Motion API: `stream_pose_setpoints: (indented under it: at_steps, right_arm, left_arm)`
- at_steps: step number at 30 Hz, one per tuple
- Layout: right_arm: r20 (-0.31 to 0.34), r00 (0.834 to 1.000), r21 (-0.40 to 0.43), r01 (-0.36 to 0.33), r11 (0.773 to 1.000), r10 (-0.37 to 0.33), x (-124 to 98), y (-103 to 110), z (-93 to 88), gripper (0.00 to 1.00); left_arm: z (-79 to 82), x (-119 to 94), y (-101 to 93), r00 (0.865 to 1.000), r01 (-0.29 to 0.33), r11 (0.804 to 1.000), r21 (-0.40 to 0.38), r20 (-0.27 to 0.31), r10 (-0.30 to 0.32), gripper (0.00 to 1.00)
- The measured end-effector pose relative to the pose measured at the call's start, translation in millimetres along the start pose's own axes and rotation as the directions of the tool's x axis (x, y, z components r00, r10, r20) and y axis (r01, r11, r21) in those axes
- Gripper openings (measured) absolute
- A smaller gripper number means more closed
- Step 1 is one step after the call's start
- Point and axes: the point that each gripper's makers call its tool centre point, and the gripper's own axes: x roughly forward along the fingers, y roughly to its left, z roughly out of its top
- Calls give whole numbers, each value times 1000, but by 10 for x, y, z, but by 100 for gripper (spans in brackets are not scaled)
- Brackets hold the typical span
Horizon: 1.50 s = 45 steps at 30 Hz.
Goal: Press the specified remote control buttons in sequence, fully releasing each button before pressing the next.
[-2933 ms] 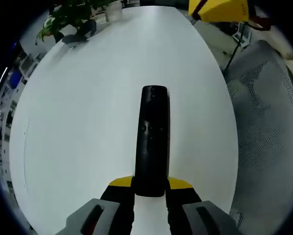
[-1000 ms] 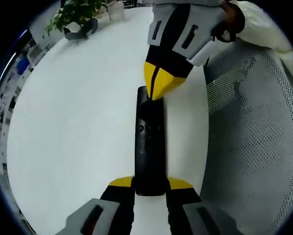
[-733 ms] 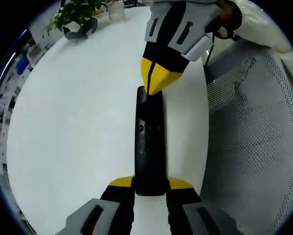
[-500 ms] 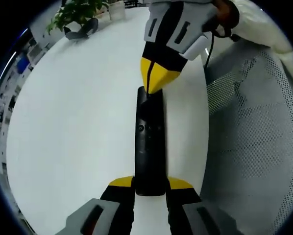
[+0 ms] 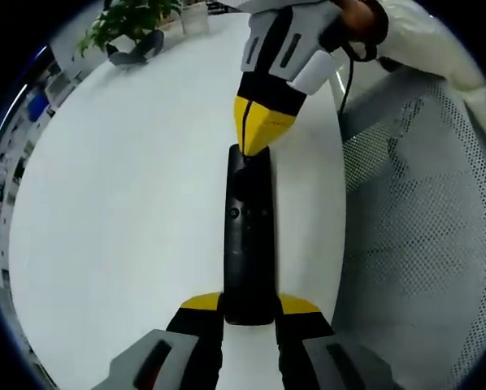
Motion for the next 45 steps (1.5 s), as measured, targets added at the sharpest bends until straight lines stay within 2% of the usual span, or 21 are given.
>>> stream_pose_setpoints:
  at_steps: [5, 14, 25, 34, 40, 45]
  right_arm:
    - [9, 1000, 14, 9, 1000, -9, -5, 15, 1, 0]
    - [56, 998, 87, -9, 996, 4, -27, 28, 7, 0]
    - [29, 1000, 23, -13, 1000, 12, 37, 134, 31, 0]
    - [10, 1000, -19, 19, 1000, -19, 48, 125, 32, 0]
    - [23, 1000, 6, 20, 1000, -20, 47, 112, 33, 0]
    - [12, 999, -8, 36, 999, -35, 53, 119, 35, 0]
  left_arm:
    - [-2, -1, -3, 1000, 3, 1000, 4, -1, -3, 22]
    - [-2, -5, -1, 1000, 9, 1000, 8, -8, -9, 22]
    - [-3, -3, -7, 1000, 2, 1000, 7, -12, -2, 22]
    - [0, -2, 0, 1000, 2, 1000, 3, 3, -2, 22]
    - [2, -2, 4, 1000, 10, 1000, 8, 4, -10, 22]
    - [3, -2, 3, 1000, 10, 1000, 6, 11, -10, 22]
